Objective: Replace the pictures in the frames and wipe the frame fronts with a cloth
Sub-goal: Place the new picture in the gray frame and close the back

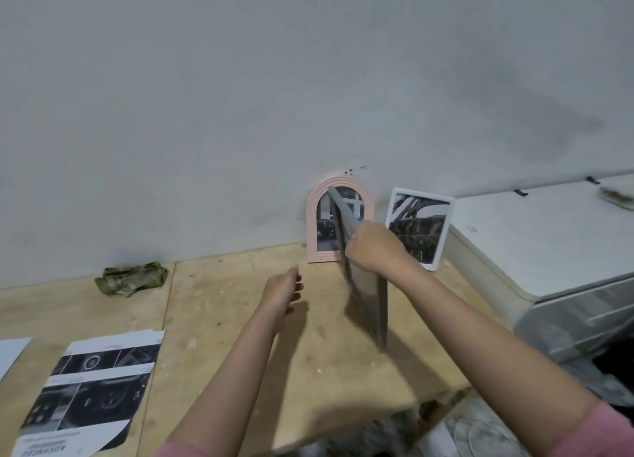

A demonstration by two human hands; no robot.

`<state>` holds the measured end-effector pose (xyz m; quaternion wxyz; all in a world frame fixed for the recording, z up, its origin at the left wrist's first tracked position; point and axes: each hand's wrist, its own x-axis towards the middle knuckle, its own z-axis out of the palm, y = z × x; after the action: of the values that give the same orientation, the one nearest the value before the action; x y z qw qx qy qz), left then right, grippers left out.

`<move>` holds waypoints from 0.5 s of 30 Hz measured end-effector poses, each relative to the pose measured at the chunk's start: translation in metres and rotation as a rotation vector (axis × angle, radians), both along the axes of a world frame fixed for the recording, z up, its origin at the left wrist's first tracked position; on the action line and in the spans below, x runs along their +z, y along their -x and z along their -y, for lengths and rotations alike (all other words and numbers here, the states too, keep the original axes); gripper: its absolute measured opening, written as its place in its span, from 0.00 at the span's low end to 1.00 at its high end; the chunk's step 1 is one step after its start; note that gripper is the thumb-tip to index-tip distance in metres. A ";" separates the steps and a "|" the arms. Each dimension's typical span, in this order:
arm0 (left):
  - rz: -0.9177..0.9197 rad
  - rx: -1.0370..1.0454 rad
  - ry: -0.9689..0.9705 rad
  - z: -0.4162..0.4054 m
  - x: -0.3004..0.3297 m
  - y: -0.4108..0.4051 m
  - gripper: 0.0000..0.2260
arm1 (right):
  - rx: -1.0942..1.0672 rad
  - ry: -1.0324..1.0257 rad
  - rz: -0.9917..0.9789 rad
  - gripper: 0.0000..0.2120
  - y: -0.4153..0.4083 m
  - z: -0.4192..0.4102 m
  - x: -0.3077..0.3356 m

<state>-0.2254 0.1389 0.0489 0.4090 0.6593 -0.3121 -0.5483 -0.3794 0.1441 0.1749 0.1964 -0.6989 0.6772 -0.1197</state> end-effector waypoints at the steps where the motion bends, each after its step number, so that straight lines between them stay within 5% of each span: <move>1: -0.001 -0.002 -0.038 -0.001 -0.010 0.000 0.15 | -0.036 0.017 0.042 0.05 0.012 0.005 0.005; 7: -0.040 -0.010 -0.194 -0.010 -0.048 -0.001 0.26 | -0.236 0.003 0.554 0.11 0.070 0.024 0.006; 15: -0.219 0.189 -0.150 -0.015 -0.050 -0.044 0.23 | -0.265 -0.129 0.960 0.13 0.088 0.029 -0.060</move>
<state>-0.1813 0.1539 -0.0012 0.4402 0.6507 -0.1603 -0.5976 -0.4672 0.1146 0.1150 0.5119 -0.4594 0.5993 -0.4095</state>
